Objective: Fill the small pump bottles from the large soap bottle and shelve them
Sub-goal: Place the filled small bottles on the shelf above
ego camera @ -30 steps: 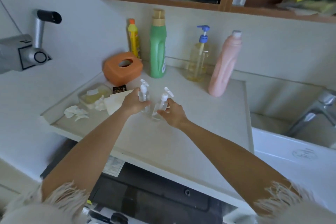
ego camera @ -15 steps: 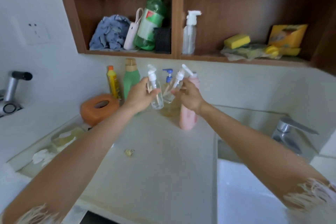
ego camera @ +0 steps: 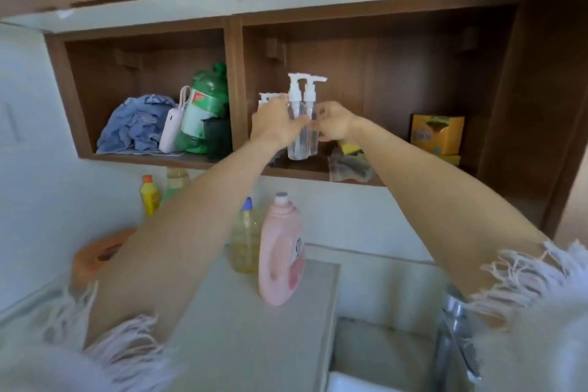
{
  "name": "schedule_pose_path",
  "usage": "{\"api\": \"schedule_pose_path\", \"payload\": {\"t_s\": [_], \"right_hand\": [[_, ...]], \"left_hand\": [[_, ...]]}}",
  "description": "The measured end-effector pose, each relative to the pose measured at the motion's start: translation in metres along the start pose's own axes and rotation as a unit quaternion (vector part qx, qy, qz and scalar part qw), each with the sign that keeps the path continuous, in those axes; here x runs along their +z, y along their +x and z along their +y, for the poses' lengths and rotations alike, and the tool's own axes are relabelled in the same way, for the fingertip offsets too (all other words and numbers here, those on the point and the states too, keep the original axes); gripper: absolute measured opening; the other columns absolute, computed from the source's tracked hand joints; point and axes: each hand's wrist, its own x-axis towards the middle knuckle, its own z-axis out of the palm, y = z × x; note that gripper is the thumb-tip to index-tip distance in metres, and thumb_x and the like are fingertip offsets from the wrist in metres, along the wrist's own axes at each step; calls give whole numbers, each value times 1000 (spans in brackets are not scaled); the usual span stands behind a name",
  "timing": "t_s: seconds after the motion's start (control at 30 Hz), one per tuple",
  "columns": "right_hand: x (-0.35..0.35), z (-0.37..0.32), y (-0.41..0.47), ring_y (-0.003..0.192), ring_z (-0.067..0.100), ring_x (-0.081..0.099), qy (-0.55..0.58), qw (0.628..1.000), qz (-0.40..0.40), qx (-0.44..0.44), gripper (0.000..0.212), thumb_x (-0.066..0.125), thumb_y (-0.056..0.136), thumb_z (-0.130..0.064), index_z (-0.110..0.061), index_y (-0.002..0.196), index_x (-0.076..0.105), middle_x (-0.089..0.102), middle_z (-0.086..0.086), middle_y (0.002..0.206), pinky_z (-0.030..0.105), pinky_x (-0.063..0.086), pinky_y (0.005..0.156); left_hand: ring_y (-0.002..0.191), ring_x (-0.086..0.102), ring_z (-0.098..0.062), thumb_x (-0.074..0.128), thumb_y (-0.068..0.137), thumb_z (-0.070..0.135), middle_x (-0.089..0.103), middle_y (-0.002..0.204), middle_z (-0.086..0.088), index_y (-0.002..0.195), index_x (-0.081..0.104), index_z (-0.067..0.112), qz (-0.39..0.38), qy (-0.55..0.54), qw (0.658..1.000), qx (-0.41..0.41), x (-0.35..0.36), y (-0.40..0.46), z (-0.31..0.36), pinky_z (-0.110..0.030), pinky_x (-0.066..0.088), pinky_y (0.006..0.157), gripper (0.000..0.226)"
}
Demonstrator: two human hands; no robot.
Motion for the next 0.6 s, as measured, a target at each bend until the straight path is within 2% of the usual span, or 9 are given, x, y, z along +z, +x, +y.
{"api": "schedule_pose_path", "payload": {"t_s": [0.13, 0.2, 0.3, 0.37, 0.43, 0.5, 0.6], "right_hand": [[-12, 32, 38, 85, 6, 58, -14, 998, -46, 46, 13, 58, 94, -11, -22, 87, 55, 57, -6, 93, 26, 54, 80], [-11, 45, 55, 86, 6, 57, -14, 996, -55, 62, 14, 54, 95, -10, -22, 88, 55, 57, -5, 94, 22, 54, 70], [-9, 55, 77, 92, 9, 57, -14, 996, -56, 73, 13, 56, 93, -7, -16, 102, 55, 57, -1, 104, 20, 52, 64], [-8, 57, 90, 89, 7, 57, -12, 996, -60, 69, 14, 59, 91, -6, -19, 96, 55, 58, -3, 100, 19, 51, 61], [-6, 61, 102, 86, 9, 58, -16, 996, -53, 68, 14, 61, 91, -7, -20, 91, 54, 57, -2, 95, 19, 51, 61], [-4, 67, 113, 88, 13, 61, -29, 997, -41, 65, 13, 63, 91, -11, -17, 100, 56, 59, 0, 99, 22, 55, 65], [-3, 71, 126, 94, 18, 64, -50, 995, -48, 78, 26, 65, 90, -17, -16, 114, 55, 61, 4, 105, 31, 58, 78]], "left_hand": [[87, 63, -24, 65, 87, 43, 65, 87, -5, 94, 61, 10, -22, 25, 999, -36, 45, 21, -3, -31, 41, 67, 34], [89, 63, -27, 66, 87, 43, 65, 87, -8, 92, 58, 9, -15, 40, 998, -48, 62, 27, -4, -32, 43, 70, 35], [91, 64, -29, 66, 88, 42, 67, 93, -12, 95, 58, 7, -13, 73, 996, -55, 76, 40, -5, -32, 42, 68, 36], [93, 65, -31, 67, 88, 38, 67, 95, -13, 96, 56, 7, -21, 88, 994, -62, 82, 52, -7, -32, 41, 66, 34], [96, 65, -32, 70, 87, 32, 67, 99, -15, 100, 56, 6, -26, 107, 991, -69, 88, 59, -11, -31, 42, 65, 33], [100, 65, -33, 72, 86, 27, 66, 106, -17, 108, 56, 3, -33, 132, 988, -70, 94, 63, -14, -32, 44, 68, 36], [106, 63, -35, 71, 87, 21, 63, 114, -19, 116, 53, -1, -40, 159, 984, -71, 102, 71, -17, -36, 50, 76, 40]]}}
